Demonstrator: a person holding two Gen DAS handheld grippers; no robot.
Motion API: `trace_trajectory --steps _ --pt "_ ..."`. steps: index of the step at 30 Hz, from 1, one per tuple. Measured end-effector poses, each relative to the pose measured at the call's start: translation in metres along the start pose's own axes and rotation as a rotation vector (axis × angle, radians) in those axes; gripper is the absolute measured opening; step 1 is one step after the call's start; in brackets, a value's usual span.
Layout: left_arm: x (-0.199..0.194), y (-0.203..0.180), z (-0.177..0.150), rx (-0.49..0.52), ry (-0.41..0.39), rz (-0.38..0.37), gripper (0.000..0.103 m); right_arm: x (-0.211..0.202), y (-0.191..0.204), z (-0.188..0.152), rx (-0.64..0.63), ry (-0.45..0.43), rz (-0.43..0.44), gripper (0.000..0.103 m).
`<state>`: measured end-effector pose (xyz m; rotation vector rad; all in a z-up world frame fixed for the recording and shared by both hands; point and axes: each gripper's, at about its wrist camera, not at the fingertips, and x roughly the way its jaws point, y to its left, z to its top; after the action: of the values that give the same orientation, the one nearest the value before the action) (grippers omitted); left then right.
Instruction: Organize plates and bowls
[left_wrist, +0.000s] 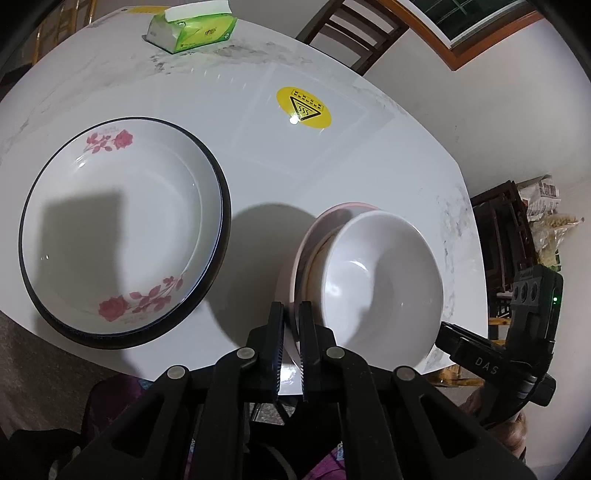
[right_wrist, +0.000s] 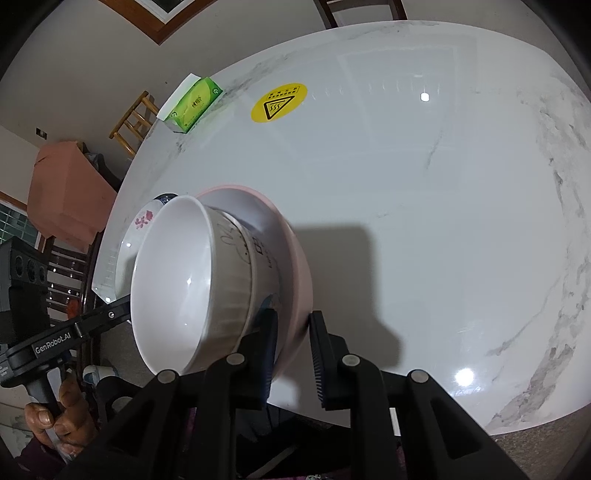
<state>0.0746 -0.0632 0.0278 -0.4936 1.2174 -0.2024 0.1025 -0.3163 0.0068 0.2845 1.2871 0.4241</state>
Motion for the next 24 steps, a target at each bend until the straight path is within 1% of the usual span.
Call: trace_trajectory --steps 3,5,9,14,24 --pt "0.000 -0.002 0.000 0.019 -0.006 0.008 0.004 0.000 -0.003 0.001 0.019 0.005 0.014 0.019" --pt "0.001 0.002 0.000 0.001 -0.008 -0.016 0.004 0.000 -0.005 0.000 0.031 0.006 0.024 0.019" --pt "0.001 0.008 0.000 -0.010 -0.010 -0.046 0.004 -0.001 -0.003 -0.003 0.008 -0.014 0.019 0.020" --pt "-0.003 0.001 -0.003 0.023 -0.032 -0.039 0.004 -0.004 -0.008 -0.005 0.015 -0.025 0.035 0.019" --pt "-0.019 -0.002 0.002 0.026 -0.073 -0.041 0.005 -0.009 0.001 0.000 0.006 -0.039 0.053 0.019"
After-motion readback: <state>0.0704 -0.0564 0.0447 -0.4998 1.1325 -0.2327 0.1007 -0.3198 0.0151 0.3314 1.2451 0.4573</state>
